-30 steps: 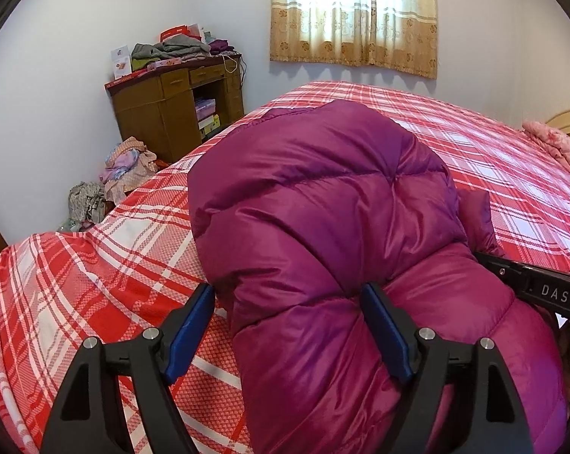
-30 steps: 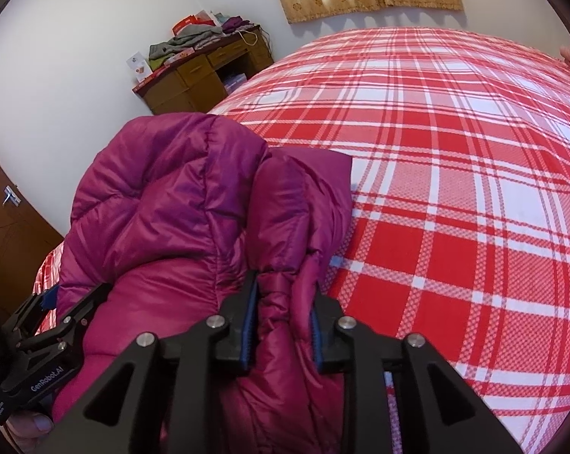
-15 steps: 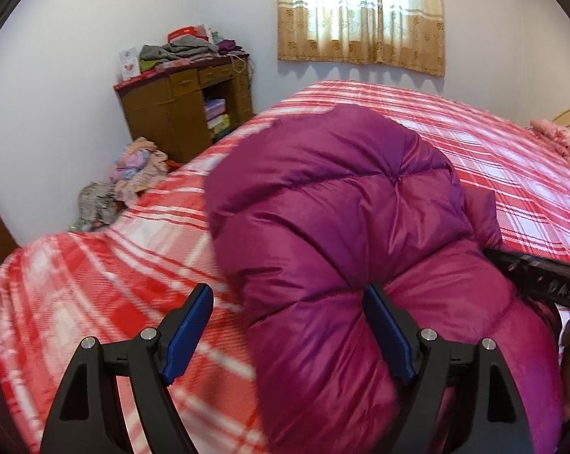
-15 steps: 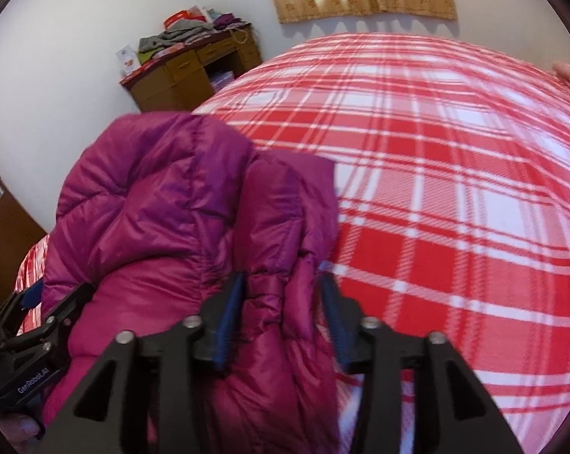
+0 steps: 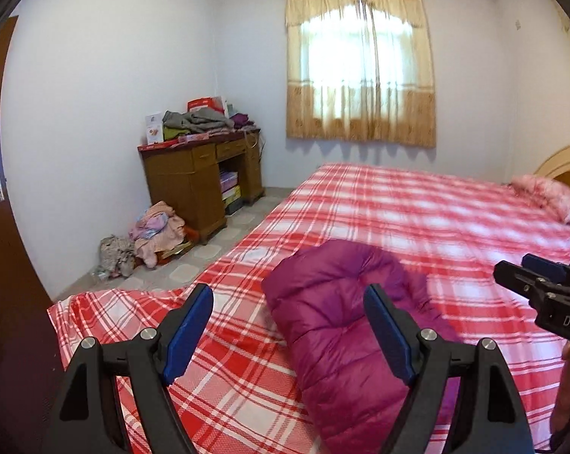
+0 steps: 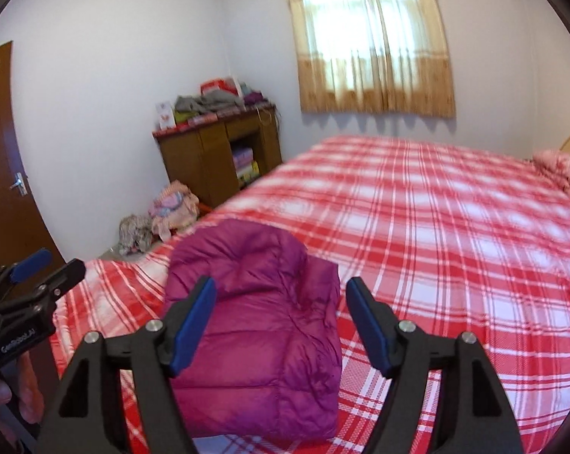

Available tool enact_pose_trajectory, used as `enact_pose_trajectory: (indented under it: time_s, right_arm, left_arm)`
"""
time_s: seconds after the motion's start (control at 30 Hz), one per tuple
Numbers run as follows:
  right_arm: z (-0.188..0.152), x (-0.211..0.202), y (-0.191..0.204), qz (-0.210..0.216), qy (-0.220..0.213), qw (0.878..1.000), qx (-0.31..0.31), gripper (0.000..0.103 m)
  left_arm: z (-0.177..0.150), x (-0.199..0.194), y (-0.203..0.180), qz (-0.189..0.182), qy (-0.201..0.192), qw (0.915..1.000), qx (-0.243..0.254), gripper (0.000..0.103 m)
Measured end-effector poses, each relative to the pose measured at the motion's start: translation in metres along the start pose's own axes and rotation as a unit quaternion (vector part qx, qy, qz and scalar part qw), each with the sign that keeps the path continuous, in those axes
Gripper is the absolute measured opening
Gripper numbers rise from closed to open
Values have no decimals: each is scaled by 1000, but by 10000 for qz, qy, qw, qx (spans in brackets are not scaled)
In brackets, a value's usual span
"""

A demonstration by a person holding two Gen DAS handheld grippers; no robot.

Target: Fold large clothes

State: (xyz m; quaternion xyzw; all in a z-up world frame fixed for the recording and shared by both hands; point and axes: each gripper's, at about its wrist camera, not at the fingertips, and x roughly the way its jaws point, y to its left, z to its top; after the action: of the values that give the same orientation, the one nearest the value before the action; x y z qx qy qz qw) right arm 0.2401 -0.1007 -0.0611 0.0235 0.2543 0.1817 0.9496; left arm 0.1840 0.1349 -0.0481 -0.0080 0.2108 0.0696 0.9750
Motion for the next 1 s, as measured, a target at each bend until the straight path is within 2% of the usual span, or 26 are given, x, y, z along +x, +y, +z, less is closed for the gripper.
enact_pose_trajectory:
  time_s: [0.2,1.0]
  right_arm:
    - [13,-16,5,-47,-215,9997,-97,74]
    - [9,-13,4,21,-165,9998,-124,75]
  left_arm:
    - [8,-18,-1,-36,-223,9997,10,82]
    - [6,-14,1,-26,-154,9999,3,82]
